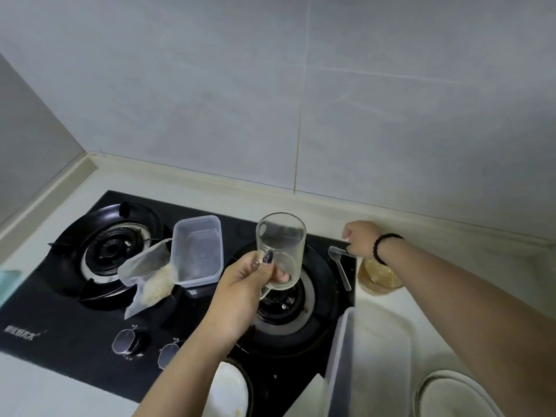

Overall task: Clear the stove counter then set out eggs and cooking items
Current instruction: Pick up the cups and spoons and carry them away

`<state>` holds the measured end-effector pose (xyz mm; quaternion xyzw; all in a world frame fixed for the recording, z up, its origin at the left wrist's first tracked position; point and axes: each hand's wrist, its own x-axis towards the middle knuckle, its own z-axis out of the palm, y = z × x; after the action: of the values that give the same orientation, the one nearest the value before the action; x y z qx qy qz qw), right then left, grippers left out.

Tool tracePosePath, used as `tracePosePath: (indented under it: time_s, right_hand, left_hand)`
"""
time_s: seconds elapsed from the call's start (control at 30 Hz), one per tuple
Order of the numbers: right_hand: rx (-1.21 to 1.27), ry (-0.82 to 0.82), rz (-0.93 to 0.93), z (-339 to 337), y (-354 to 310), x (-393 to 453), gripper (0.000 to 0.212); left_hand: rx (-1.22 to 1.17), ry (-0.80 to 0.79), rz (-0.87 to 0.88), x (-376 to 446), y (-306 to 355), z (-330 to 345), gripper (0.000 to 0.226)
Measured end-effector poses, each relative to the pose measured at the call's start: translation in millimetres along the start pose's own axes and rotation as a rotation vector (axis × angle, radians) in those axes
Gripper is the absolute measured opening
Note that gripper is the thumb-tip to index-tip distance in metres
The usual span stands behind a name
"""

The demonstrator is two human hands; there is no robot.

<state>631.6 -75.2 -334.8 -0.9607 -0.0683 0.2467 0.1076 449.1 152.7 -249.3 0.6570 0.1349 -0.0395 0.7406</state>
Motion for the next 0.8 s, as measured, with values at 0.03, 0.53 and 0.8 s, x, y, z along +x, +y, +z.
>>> tracePosePath:
  time_s: [0.03,0.53,0.8]
  right_hand:
    - [-0.078,-0.026,-0.006,2,-1,4,0.036]
    - [-0.387,-0.101,-0.103,16,-9,24,0.03]
    - [-0.352,0.055,-0.037,4,-9,11,0.02]
  left_hand:
    - [0.002,-0.003,0.008,3,-1,-3,0.029]
    - [0.022,-0.047,0.001,54,-18,-3,0.031]
    - [0.031,-0.09,0.023,46,-15,4,0.035]
